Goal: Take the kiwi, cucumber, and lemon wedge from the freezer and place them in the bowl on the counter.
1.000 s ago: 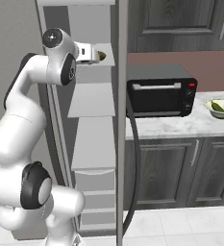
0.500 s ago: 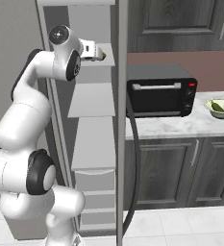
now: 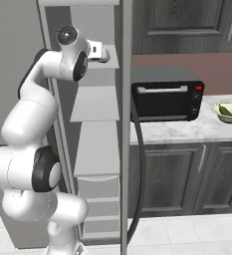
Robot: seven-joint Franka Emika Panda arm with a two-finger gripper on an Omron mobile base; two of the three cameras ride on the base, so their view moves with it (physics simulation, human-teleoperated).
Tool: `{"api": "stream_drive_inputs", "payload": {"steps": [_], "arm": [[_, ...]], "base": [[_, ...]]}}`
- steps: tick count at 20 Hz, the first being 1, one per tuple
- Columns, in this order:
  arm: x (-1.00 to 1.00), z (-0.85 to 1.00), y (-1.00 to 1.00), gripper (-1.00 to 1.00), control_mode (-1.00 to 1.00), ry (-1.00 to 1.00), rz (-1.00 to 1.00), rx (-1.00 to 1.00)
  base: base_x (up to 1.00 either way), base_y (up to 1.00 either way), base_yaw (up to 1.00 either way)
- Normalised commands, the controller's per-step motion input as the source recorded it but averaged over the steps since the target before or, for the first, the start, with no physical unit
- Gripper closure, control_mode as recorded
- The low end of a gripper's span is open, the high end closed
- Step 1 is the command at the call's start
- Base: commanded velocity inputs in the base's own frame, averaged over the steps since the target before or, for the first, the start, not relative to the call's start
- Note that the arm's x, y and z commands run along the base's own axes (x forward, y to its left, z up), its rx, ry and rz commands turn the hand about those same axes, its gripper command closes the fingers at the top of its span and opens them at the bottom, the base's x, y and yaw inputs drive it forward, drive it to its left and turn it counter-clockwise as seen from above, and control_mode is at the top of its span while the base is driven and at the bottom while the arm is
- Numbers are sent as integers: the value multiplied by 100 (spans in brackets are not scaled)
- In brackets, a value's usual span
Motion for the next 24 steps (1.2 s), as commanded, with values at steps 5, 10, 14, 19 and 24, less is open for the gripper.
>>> {"api": "stream_drive_inputs", "payload": {"steps": [5, 10, 14, 19, 24], "arm": [[29, 0, -5, -100, -100, 2, 0, 3], [32, 0, -1, -100, -100, 1, 0, 2], [32, 0, 0, -100, -100, 0, 0, 3], [26, 0, 0, -100, -100, 0, 0, 2], [20, -1, 0, -100, -100, 1, 0, 0]], "base": [[0, 0, 0], [0, 0, 0], [0, 0, 0], [0, 0, 0], [0, 0, 0]]}}
